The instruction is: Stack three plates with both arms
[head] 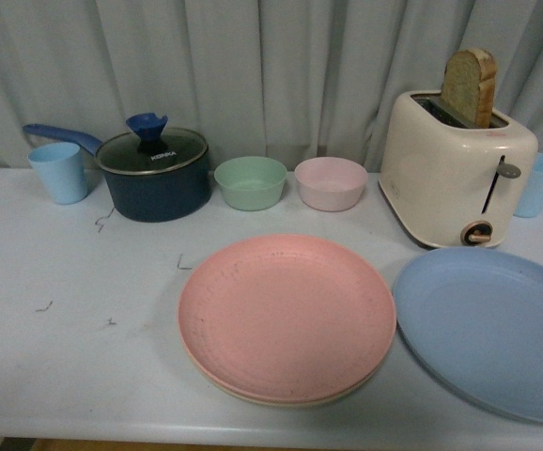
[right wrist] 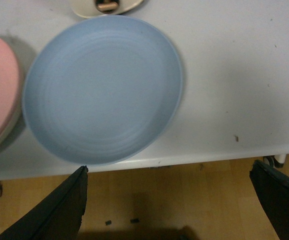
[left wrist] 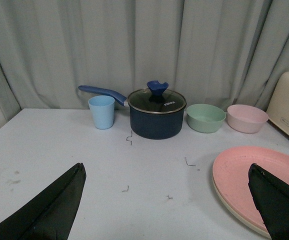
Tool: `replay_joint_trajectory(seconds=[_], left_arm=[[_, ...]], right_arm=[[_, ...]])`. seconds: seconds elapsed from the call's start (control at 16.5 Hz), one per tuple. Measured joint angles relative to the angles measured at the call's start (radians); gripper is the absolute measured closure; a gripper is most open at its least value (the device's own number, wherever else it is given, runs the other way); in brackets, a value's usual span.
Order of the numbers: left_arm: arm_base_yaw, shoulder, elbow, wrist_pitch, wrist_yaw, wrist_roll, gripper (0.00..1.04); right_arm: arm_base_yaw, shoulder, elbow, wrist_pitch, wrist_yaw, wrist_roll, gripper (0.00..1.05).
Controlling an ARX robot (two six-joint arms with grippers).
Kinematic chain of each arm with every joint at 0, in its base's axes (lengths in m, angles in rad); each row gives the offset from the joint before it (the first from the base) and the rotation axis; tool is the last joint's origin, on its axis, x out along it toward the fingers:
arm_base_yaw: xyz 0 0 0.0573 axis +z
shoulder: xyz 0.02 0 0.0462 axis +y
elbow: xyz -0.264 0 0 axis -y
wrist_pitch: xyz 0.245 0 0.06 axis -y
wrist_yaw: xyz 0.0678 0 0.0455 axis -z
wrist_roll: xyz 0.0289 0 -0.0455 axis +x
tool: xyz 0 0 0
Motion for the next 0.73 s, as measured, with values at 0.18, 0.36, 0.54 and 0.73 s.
replay_joint_trajectory(seconds=[0.18, 0.36, 0.54, 0.73], left_arm=[[0.000, 0.000, 0.000, 0.000, 0.000, 0.000, 0.07], [0.000, 0.000, 0.000, 0.000, 0.000, 0.000, 0.07], [0.000, 0.000, 0.000, 0.000, 0.000, 0.000, 0.07], [0.000, 0.000, 0.000, 0.000, 0.000, 0.000, 0.07]], right_arm=[[-0.023, 0.269, 0.154, 0.018, 0.001, -0.021, 0.06], [-0.012, 0.558, 0.353, 0.022, 0.016, -0.038, 0.06], [0.015, 0.735, 0.468, 0.038, 0.057, -0.040, 0.06], [0.043, 0.840, 0.565, 0.038, 0.098, -0.040, 0.06]])
